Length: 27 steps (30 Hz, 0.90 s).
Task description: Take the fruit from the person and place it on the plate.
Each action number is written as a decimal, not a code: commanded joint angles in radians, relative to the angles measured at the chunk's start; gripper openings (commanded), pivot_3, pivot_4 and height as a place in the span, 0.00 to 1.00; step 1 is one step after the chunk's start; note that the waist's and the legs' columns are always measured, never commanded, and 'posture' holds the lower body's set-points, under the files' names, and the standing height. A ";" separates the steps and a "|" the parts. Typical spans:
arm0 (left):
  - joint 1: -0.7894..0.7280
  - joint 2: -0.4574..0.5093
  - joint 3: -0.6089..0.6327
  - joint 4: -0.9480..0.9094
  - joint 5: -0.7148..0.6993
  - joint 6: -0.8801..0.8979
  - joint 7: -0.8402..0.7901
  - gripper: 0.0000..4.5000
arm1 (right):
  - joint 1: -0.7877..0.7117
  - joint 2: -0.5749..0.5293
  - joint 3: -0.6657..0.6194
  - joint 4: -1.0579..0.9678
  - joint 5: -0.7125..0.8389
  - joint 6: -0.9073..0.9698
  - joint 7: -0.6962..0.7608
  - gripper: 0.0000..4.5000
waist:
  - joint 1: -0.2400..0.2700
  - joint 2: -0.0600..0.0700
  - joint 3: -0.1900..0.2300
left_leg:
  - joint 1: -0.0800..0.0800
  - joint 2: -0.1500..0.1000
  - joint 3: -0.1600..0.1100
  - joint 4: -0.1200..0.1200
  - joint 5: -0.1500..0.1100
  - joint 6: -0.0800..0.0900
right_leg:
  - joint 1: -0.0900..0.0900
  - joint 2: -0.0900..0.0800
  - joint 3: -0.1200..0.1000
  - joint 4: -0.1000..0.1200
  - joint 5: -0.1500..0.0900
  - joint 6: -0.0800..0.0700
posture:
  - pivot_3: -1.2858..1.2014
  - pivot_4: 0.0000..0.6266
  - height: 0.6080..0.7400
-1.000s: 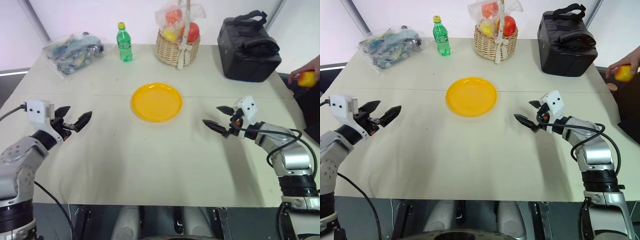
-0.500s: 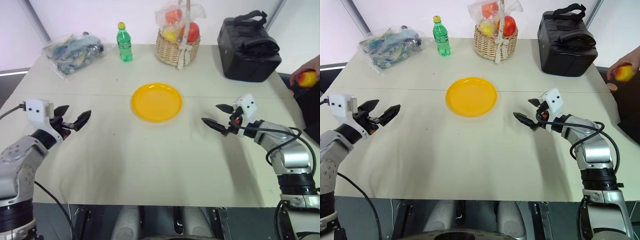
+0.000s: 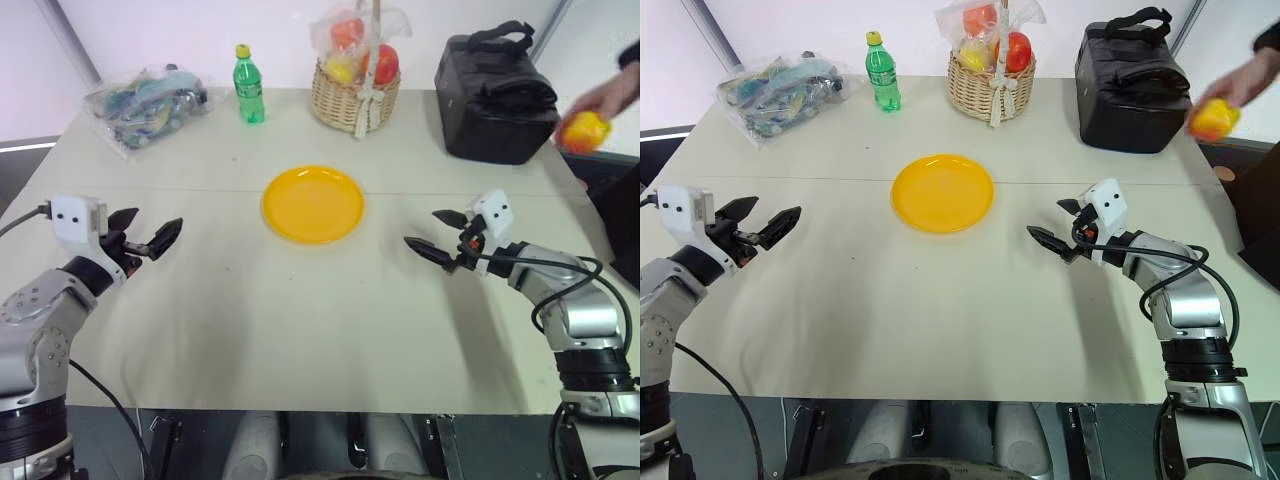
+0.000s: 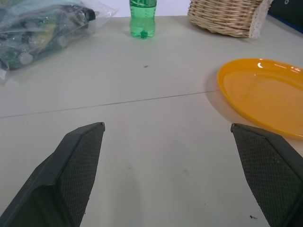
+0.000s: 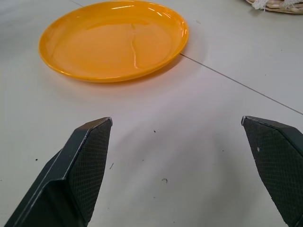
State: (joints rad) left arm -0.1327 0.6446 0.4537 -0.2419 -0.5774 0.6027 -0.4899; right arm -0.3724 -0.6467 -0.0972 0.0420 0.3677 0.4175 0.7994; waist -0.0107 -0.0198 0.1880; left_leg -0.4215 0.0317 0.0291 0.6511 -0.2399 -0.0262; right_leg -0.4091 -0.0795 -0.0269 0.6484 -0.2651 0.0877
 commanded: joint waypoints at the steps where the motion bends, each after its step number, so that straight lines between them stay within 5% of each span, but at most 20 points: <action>1: -0.017 0.007 0.011 -0.011 0.005 -0.022 0.001 0.99 | -0.013 0.001 -0.021 -0.034 0.011 -0.003 -0.001 1.00 | 0.000 0.000 0.000 | 0.000 0.000 0.000 0.000 0.000 0.000 | 0.000 0.000 0.000 0.000 0.000 0.000 | 0.52 0.24 1.00; 14: -0.039 0.023 0.015 -0.009 -0.006 -0.020 -0.011 0.99 | -0.016 0.002 -0.018 -0.032 0.009 -0.001 -0.002 1.00 | 0.000 0.000 0.000 | 0.000 0.000 0.000 0.000 0.000 0.000 | 0.000 0.000 0.000 0.000 0.000 0.000 | 0.52 0.24 1.00; 22: -0.199 0.180 0.078 -0.084 -0.368 0.187 -0.221 0.99 | -0.017 -0.007 -0.025 -0.035 0.009 0.002 0.000 1.00 | -0.001 0.000 0.000 | -0.001 0.000 0.000 0.001 0.000 0.000 | 0.000 0.000 0.000 0.000 0.000 0.000 | 0.52 0.24 1.00; 27: -0.232 0.322 -0.002 -0.110 -0.412 0.249 -0.374 0.99 | -0.017 -0.005 -0.027 -0.040 0.003 -0.002 -0.013 1.00 | -0.005 0.000 0.000 | 0.000 0.000 0.000 0.000 0.000 0.000 | 0.000 0.001 0.000 0.001 0.000 0.000 | 0.52 0.24 1.00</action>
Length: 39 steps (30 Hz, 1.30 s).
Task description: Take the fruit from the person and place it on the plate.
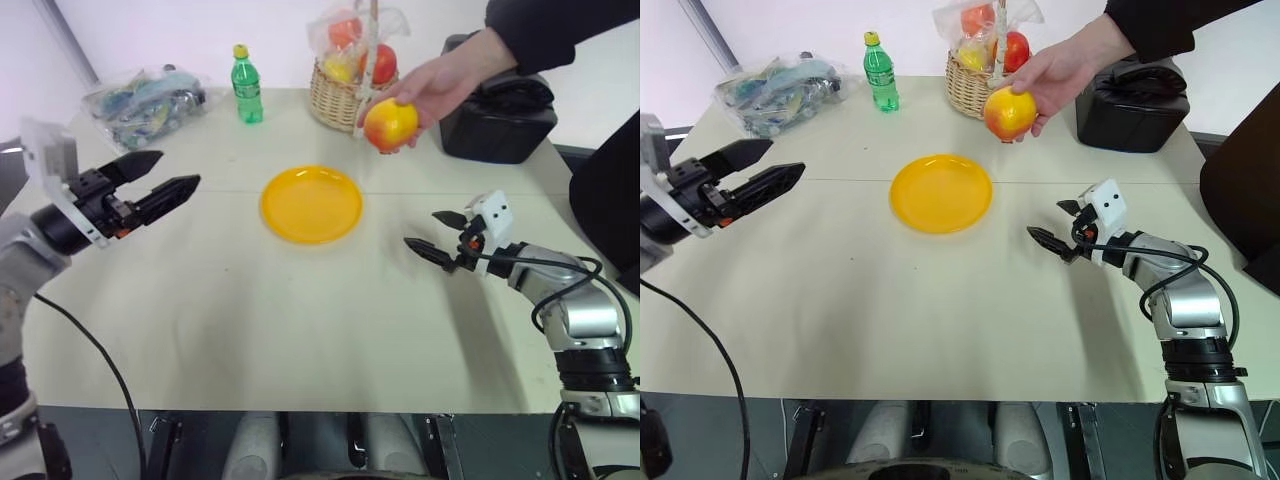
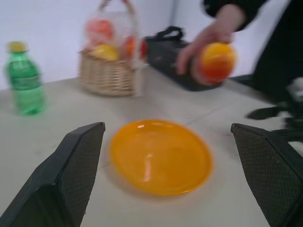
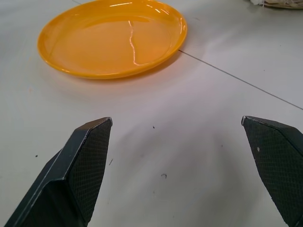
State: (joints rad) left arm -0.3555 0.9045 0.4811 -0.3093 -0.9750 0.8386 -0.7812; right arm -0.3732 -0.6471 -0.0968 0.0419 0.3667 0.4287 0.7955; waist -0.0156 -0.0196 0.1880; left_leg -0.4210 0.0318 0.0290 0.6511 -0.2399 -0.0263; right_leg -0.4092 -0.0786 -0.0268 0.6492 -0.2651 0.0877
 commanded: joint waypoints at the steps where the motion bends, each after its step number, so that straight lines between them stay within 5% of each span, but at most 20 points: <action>1: -0.017 0.070 -0.045 -0.038 -0.005 0.008 -0.093 0.99 | -0.015 -0.006 -0.031 -0.044 0.003 -0.012 -0.016 1.00 | 0.001 0.001 0.000 | 0.000 0.000 0.000 0.000 0.000 0.000 | 0.000 0.000 0.000 0.000 0.000 0.000 | 0.52 0.24 1.00; 8: -0.090 0.028 -0.133 0.060 0.082 -0.052 -0.083 0.99 | -0.121 0.050 -0.196 -0.175 0.180 0.120 -0.173 1.00 | 0.004 0.001 0.001 | 0.000 0.000 0.000 0.000 0.000 0.000 | 0.000 0.000 0.001 0.000 0.000 0.000 | 0.52 0.24 1.00; 16: -0.126 -0.016 -0.163 0.080 0.116 -0.061 -0.078 0.99 | -0.206 0.187 -0.203 -0.296 0.295 0.221 -0.342 1.00 | 0.003 0.001 0.001 | 0.000 0.000 0.000 -0.001 0.000 0.000 | 0.000 0.001 0.001 0.000 0.000 0.000 | 0.52 0.24 1.00; 38: -0.013 -0.048 -0.084 -0.010 0.094 -0.049 0.006 0.99 | -0.342 0.260 -0.088 -0.122 0.231 0.151 -0.316 1.00 | 0.002 0.001 0.001 | -0.001 0.000 0.000 -0.001 0.000 0.000 | -0.001 0.000 0.001 0.000 0.000 0.000 | 0.52 0.24 1.00; 39: -0.010 -0.049 -0.083 -0.013 0.094 -0.049 0.008 1.00 | -0.343 0.261 -0.089 -0.120 0.230 0.148 -0.313 0.89 | 0.002 0.001 0.001 | -0.001 0.000 0.000 -0.001 0.000 0.000 | -0.001 0.000 0.001 0.000 0.000 0.000 | 0.52 0.24 1.00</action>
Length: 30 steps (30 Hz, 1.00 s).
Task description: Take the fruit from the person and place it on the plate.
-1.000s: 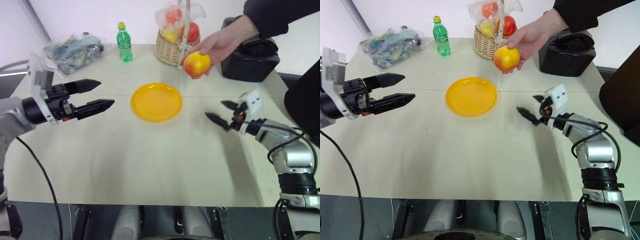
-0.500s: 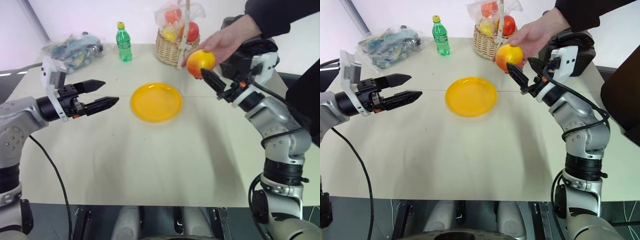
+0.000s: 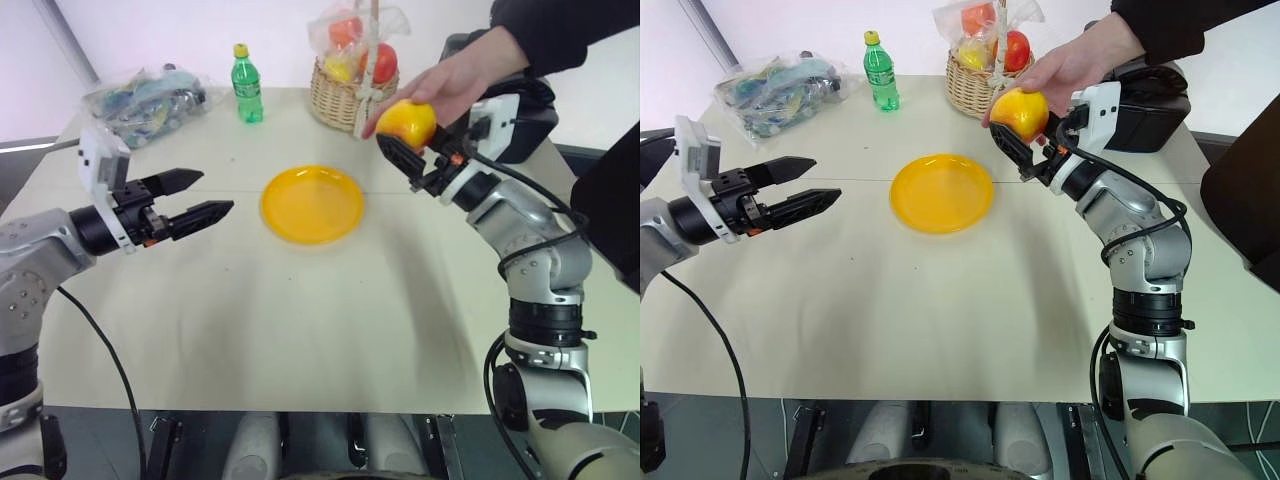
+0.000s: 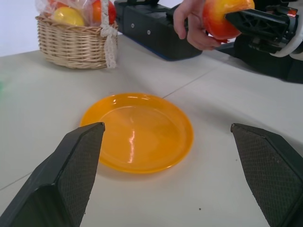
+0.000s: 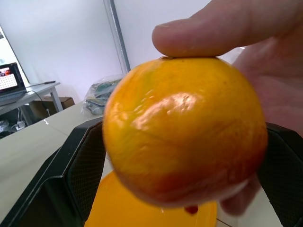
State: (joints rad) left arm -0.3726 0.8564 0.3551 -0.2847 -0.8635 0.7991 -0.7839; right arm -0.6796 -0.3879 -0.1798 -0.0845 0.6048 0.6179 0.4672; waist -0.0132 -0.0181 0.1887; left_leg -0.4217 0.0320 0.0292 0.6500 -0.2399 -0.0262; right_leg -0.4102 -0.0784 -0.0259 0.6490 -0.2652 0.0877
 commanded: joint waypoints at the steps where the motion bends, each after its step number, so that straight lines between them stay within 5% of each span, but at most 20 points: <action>1: 0.009 -0.002 0.045 -0.039 -0.018 -0.009 0.013 1.00 | -0.037 0.001 -0.006 0.007 -0.010 -0.046 0.019 0.85 | 0.000 0.000 0.000 | 0.000 0.000 0.000 0.000 0.000 0.000 | 0.000 0.000 0.000 0.000 0.000 0.000 | 0.52 0.24 1.00; 4: 0.015 -0.006 0.047 -0.044 -0.018 -0.010 0.017 1.00 | -0.037 0.001 -0.005 0.009 -0.014 -0.056 0.026 0.69 | 0.000 0.000 0.000 | 0.000 0.000 0.000 0.000 0.000 0.000 | 0.000 0.000 0.000 0.000 0.000 0.000 | 0.52 0.24 1.00; 12: 0.071 0.019 0.052 -0.007 0.056 -0.045 0.017 1.00 | -0.024 0.012 0.113 0.026 -0.093 -0.069 0.061 0.69 | -0.005 0.000 0.000 | 0.000 0.000 0.000 0.000 0.000 0.000 | 0.000 0.000 0.000 0.000 0.000 0.000 | 0.52 0.24 1.00; 20: 0.227 0.017 0.048 0.014 0.163 -0.097 0.012 1.00 | -0.118 0.177 0.256 0.359 -0.272 -0.255 0.066 0.69 | -0.007 0.000 0.000 | 0.000 0.000 0.001 -0.001 0.000 0.000 | -0.002 0.000 0.001 0.000 0.000 0.000 | 0.52 0.24 1.00; 30: 0.299 -0.055 0.088 -0.072 0.166 -0.098 0.096 1.00 | -0.228 0.242 0.276 0.695 -0.404 -0.438 0.103 0.69 | -0.004 0.000 0.000 | -0.002 0.000 0.001 -0.001 0.000 0.000 | -0.003 -0.001 0.001 0.000 0.000 0.000 | 0.52 0.24 1.00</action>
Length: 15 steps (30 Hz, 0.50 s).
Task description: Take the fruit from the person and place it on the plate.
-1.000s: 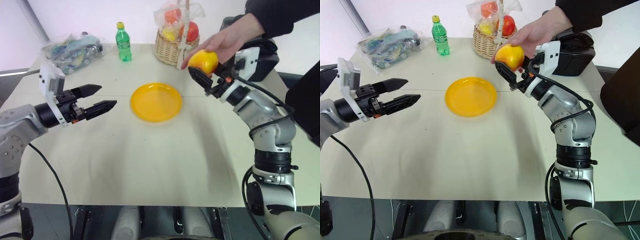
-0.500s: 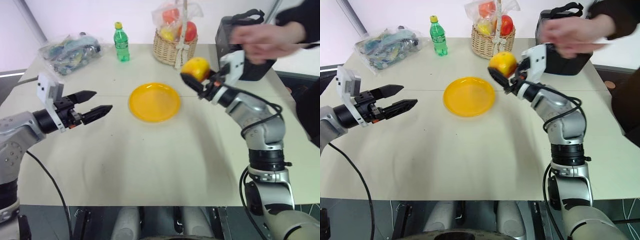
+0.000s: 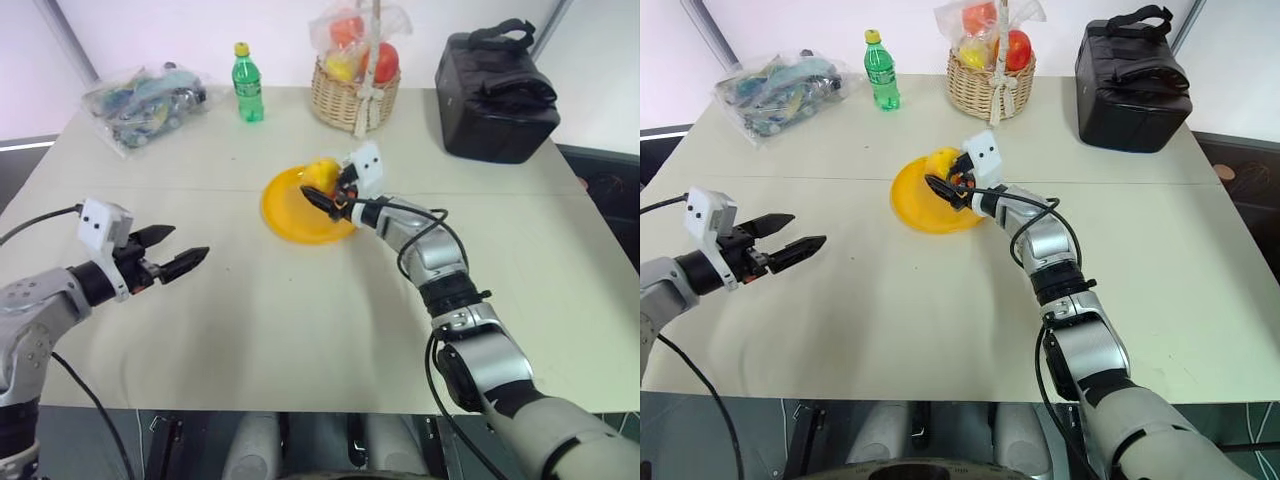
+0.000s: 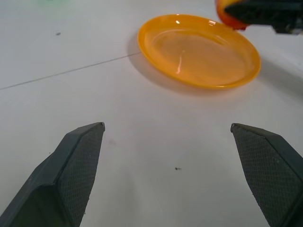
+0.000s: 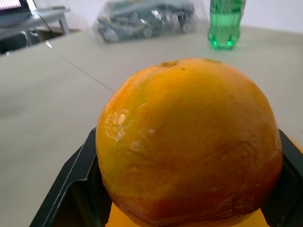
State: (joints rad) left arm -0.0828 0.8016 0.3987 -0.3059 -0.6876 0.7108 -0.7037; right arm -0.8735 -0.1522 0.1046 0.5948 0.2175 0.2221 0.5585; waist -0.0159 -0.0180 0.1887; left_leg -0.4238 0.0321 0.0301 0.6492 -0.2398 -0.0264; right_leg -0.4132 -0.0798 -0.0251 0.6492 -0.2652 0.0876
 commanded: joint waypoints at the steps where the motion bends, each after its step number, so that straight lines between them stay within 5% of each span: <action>1: 0.016 -0.004 0.047 -0.060 -0.011 -0.008 0.021 1.00 | -0.035 0.007 -0.009 0.027 -0.022 -0.049 0.018 0.69 | -0.002 0.000 0.000 | 0.000 0.000 0.000 0.000 0.000 0.000 | 0.000 0.000 0.000 0.000 0.000 0.000 | 0.52 0.24 1.00; 4: 0.023 -0.012 0.054 -0.075 -0.016 -0.003 0.035 1.00 | -0.036 0.009 -0.017 0.048 -0.031 -0.060 0.027 0.69 | -0.004 0.000 0.000 | 0.000 0.000 0.000 0.000 0.000 0.000 | 0.000 0.000 0.000 0.000 0.000 0.000 | 0.52 0.24 1.00; 5: 0.024 -0.013 0.056 -0.078 -0.018 -0.001 0.038 1.00 | -0.037 0.009 -0.022 0.053 -0.031 -0.061 0.029 0.87 | -0.004 0.000 0.000 | 0.000 0.000 0.000 0.000 0.000 0.000 | 0.000 0.000 0.000 0.000 0.000 0.000 | 0.52 0.24 1.00; 7: 0.025 -0.016 0.057 -0.084 -0.019 0.001 0.042 1.00 | -0.038 0.008 -0.030 0.057 -0.032 -0.062 0.033 0.99 | -0.004 0.000 0.000 | 0.000 0.000 0.000 0.000 0.000 0.000 | 0.000 0.000 0.000 0.000 0.000 0.000 | 0.52 0.24 1.00; 15: -0.004 -0.019 0.038 -0.073 -0.016 0.003 0.046 1.00 | -0.035 0.008 -0.053 -0.008 -0.026 -0.043 0.050 0.99 | -0.002 0.000 0.000 | 0.000 0.000 0.000 0.000 0.000 0.000 | 0.000 0.000 0.000 0.000 0.000 0.000 | 0.52 0.24 1.00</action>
State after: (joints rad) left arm -0.0694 0.7808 0.4194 -0.3576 -0.6899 0.7175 -0.6654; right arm -0.8775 -0.1488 0.0694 0.6505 0.1810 0.1912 0.6131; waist -0.0181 -0.0179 0.1888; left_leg -0.4237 0.0322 0.0299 0.6491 -0.2398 -0.0265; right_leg -0.4132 -0.0794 -0.0251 0.6493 -0.2651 0.0875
